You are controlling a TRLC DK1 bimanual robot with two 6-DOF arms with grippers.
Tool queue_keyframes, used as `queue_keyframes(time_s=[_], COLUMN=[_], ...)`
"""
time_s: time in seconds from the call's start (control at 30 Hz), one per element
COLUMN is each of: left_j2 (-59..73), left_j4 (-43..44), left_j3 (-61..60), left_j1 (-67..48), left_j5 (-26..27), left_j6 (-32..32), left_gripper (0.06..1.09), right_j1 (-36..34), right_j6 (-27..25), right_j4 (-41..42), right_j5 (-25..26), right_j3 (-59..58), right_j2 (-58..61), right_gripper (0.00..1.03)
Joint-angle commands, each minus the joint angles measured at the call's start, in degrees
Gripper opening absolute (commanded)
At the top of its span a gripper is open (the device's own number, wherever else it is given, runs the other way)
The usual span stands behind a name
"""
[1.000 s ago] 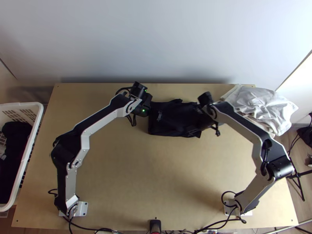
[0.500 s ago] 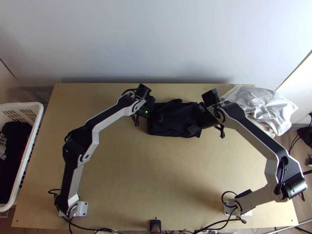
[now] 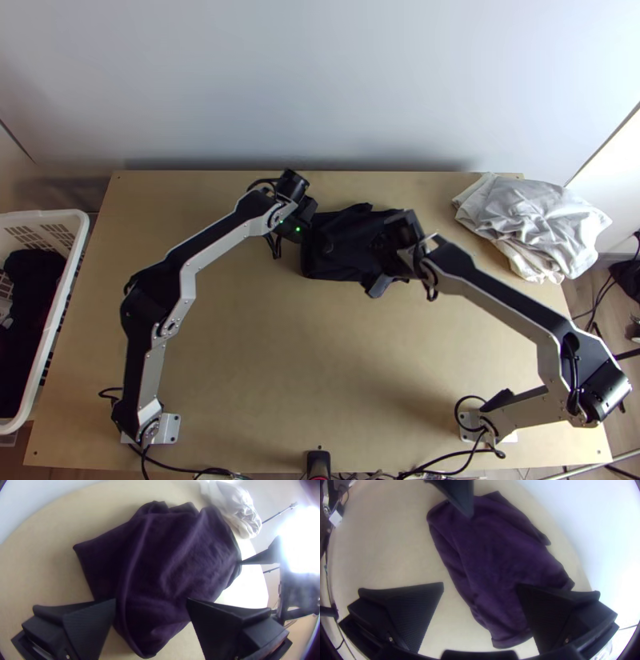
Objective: Fold the t-shirt
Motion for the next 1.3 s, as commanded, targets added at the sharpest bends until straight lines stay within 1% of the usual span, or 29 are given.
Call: queue_keyframes(time_s=[0.0, 0.2, 0.27, 0.37, 0.47, 0.6, 0.7, 0.87, 0.97, 1.0, 1.03, 1.07, 1.13, 1.17, 1.2, 1.27], left_j2=[-2.0, -1.6, -1.4, -1.4, -1.5, -1.6, -1.9, -2.5, -2.7, -2.8, -2.8, -2.8, -3.0, -3.1, -3.2, -3.6], left_j4=[-0.3, -0.3, -0.3, -0.4, -0.8, -1.4, -1.5, -2.2, -2.6, -2.8, -2.9, -3.0, -3.1, -3.1, -3.1, -3.2], left_j3=[0.5, 0.7, 1.1, 1.5, 1.6, 1.7, 1.7, 1.8, 1.8, 1.7, 1.7, 1.6, 1.7, 1.7, 1.7, 1.7], left_j1=[0.0, 0.0, 0.0, 0.0, 0.0, 0.4, 0.5, 0.6, 0.8, 0.8, 0.9, 0.9, 0.9, 0.9, 0.9, 1.0], left_j5=[0.2, 0.3, 0.2, 0.2, 0.2, 0.2, 0.2, 0.2, 0.2, 0.2, 0.2, 0.2, 0.2, 0.2, 0.2, 0.2], left_j6=[-0.6, -0.8, -0.8, -0.8, -0.6, -0.4, -0.4, -0.4, -0.4, -0.4, -0.4, -0.4, -0.4, -0.3, -0.3, -0.2], left_gripper=[1.04, 1.04, 1.04, 1.04, 1.04, 1.04, 1.04, 1.04, 1.04, 1.04, 1.04, 1.04, 1.04, 1.04, 1.04, 1.04], right_j1=[2.7, 5.2, 5.2, 4.7, 4.2, 4.1, 3.9, 3.4, 3.1, 2.9, 2.7, 2.6, 2.5, 2.5, 2.5, 2.6], right_j6=[-5.7, -6.2, -7.2, -8.2, -9.4, -12.1, -12.7, -13.4, -13.4, -13.2, -12.8, -12.3, -11.1, -10.3, -9.6, -7.7], right_j4=[10.4, 11.3, 14.7, 20.9, 24.0, 31.1, 35.4, 38.5, 38.7, 38.7, 38.8, 38.8, 38.7, 38.7, 38.7, 38.7], right_j5=[1.3, 1.4, 1.9, 4.2, 5.2, 7.8, 9.8, 10.6, 10.7, 10.8, 11.0, 11.1, 11.1, 11.1, 11.2, 11.9], right_j3=[-6.6, -9.8, -11.1, -12.3, -12.6, -14.2, -14.7, -14.5, -13.6, -13.1, -12.4, -11.8, -11.1, -10.9, -10.7, -10.7], right_j2=[1.1, 2.8, 4.0, 5.6, 7.0, 8.9, 10.4, 12.4, 13.5, 14.0, 14.7, 15.0, 15.2, 15.1, 14.9, 14.0], right_gripper=[0.99, 0.99, 0.99, 0.99, 0.99, 0.99, 0.99, 0.99, 0.99, 0.97, 0.86, 0.71, 0.33, 0.16, 0.02, 0.03])
